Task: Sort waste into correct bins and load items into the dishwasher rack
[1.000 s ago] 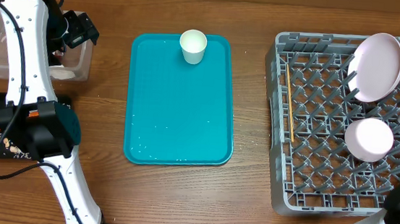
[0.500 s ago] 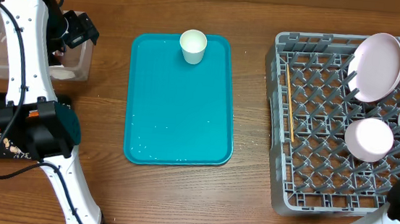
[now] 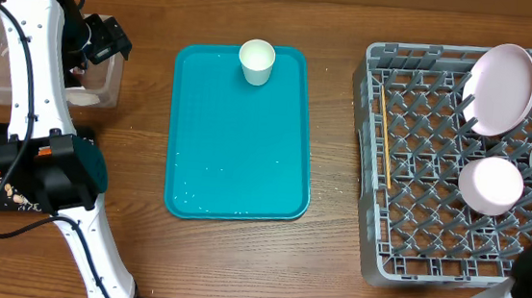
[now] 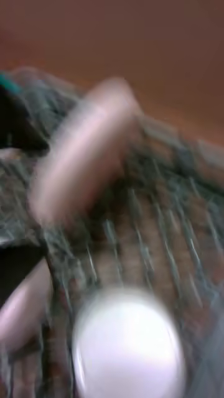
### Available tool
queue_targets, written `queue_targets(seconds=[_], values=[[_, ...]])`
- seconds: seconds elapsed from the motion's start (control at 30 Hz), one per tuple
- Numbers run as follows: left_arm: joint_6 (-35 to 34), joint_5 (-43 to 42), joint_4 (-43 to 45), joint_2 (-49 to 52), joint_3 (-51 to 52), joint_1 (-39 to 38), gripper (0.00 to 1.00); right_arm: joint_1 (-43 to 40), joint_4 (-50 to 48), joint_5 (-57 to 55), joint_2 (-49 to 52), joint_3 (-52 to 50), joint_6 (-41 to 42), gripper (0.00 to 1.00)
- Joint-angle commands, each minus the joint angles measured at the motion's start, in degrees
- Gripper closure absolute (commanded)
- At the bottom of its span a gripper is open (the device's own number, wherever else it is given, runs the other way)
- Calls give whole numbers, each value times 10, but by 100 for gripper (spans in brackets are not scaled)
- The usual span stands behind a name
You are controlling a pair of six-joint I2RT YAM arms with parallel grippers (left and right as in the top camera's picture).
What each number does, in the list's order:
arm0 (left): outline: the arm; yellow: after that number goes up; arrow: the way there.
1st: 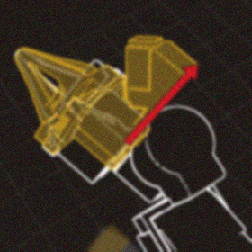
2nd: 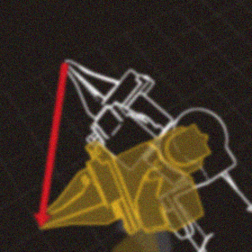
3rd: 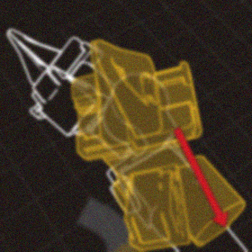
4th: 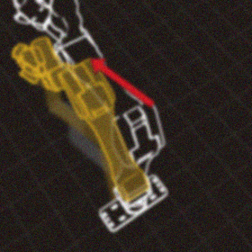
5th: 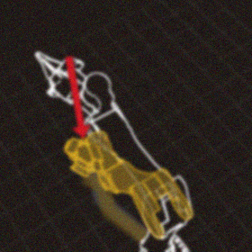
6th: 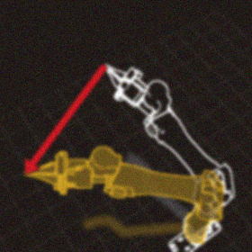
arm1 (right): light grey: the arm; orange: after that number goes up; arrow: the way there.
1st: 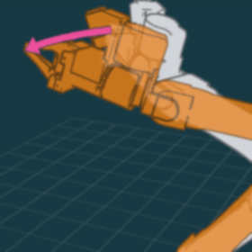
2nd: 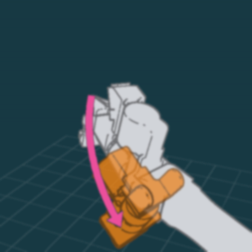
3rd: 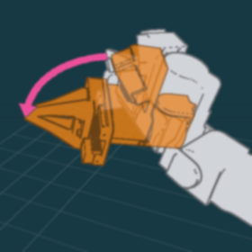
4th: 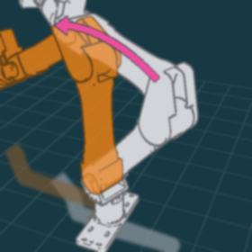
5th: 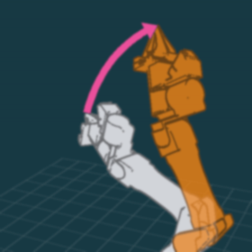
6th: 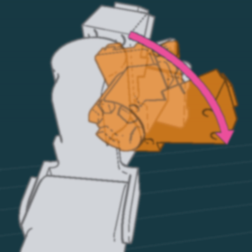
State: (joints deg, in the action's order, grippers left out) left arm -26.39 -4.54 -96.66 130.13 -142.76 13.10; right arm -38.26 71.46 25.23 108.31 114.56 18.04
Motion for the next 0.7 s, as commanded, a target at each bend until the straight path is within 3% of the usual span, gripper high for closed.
queue_targets(seconds=[0.0, 0.03, 0.1, 0.23, 0.37, 0.57, 0.67], values=[[1, -74, -2, -11, 2, -4, 0, 23, 22, 276, -38, 18, -103, 6], [12, -112, -2, -11, 2, -5, 0, 36, 34, 287, -38, 18, -115, 1], [43, -173, -1, -11, 3, -13, 0, 72, 55, 276, -38, 17, -139, 0], [115, -205, -1, -11, 3, -47, 0, 157, 56, 199, -37, 12, -147, 0], [151, -183, 7, -11, 3, -95, 0, 246, 22, 136, -36, 12, -147, 0], [131, -66, 33, -11, 3, -150, 0, 355, -10, 135, -36, 12, -146, 0], [120, -56, 41, -11, 3, -162, 0, 398, -28, 133, -35, 12, -147, 0]])
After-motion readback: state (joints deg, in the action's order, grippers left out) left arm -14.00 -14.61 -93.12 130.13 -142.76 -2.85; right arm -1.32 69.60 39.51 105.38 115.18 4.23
